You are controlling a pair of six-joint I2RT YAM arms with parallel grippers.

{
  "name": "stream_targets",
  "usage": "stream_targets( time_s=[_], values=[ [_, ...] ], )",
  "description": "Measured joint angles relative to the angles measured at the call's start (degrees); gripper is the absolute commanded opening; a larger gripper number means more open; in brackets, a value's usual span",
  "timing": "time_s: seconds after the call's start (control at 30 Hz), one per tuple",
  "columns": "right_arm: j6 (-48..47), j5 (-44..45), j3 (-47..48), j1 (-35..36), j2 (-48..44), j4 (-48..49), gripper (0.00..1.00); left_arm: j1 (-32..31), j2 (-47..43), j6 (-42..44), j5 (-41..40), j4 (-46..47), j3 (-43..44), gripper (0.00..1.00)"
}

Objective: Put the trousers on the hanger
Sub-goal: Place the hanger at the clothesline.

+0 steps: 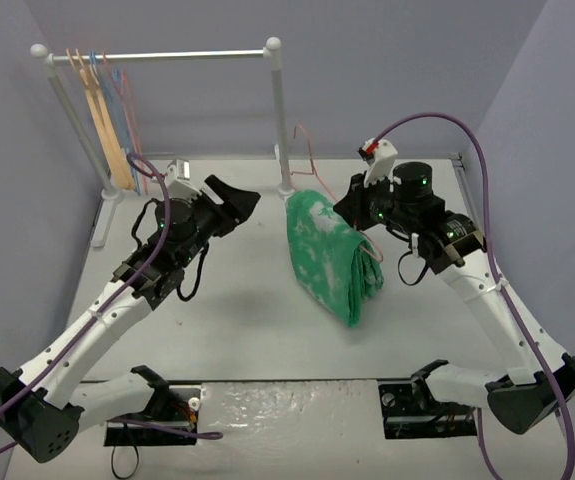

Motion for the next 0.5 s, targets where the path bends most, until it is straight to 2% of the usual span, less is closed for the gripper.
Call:
stream_targets(
  time_s=[0.3, 0.5],
  values=[
    [0.6, 5.2, -5.9, 8.6, 0.0, 5.7, 0.0, -4.5, 14.1, -5.6, 0.7, -8.4, 23.8, 0.64],
    [0.6, 9.6, -8.9, 12.1, 0.0, 10.1, 0.0, -10.8, 18.1, -6.7, -3.8, -16.6, 27.9, 0.64]
  ],
)
